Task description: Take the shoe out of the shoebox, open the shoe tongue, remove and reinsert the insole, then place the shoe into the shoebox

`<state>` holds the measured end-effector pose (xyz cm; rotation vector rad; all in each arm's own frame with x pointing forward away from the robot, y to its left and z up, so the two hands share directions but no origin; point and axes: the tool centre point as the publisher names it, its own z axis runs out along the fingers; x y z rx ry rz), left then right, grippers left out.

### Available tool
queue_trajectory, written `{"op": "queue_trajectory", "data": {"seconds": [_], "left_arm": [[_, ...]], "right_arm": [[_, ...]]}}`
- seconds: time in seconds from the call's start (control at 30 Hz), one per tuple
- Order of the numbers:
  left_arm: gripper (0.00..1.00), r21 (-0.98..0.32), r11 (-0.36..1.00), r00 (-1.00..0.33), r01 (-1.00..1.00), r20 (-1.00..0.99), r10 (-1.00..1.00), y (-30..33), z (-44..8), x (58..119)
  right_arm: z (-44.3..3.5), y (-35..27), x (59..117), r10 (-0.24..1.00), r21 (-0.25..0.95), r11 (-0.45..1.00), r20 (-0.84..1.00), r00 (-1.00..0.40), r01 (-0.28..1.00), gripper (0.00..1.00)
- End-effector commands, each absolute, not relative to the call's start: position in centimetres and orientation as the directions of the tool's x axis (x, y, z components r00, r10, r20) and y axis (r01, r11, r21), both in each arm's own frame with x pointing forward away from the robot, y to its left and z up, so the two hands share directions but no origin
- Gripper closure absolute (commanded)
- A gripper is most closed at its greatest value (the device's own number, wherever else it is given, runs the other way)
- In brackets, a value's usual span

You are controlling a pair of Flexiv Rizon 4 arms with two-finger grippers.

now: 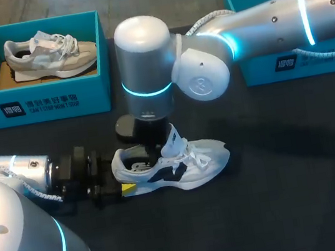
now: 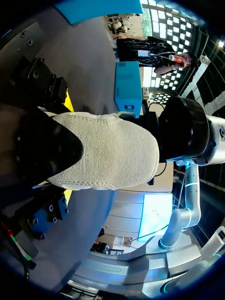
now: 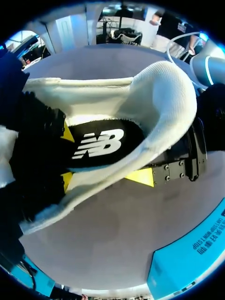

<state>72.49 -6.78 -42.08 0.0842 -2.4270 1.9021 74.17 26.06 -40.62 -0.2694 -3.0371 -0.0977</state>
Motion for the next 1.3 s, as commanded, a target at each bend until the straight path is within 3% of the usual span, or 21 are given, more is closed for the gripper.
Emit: {"op": "queue_trajectory", "data": {"seconds": [0.03,0.27,1.3], "left_arm": [[1.0,-0.968,0.238,-0.997,-0.078,0.077,-0.012,-6.9,-42.4,72.7],[1.0,-0.968,0.238,-0.997,-0.078,0.077,-0.012,-6.9,-42.4,72.7],[1.0,-0.968,0.238,-0.997,-0.078,0.077,-0.012,-6.9,-42.4,72.7]], "right_arm": [[-43.0,26.8,72.8,0.166,0.048,0.984,0.118,-0.979,0.173,0.76],[-43.1,26.3,72.3,0.167,0.042,0.984,0.139,-0.976,0.175,1.0],[-38.2,23.7,73.5,0.219,0.098,0.969,0.065,-0.974,0.225,1.0]]}}
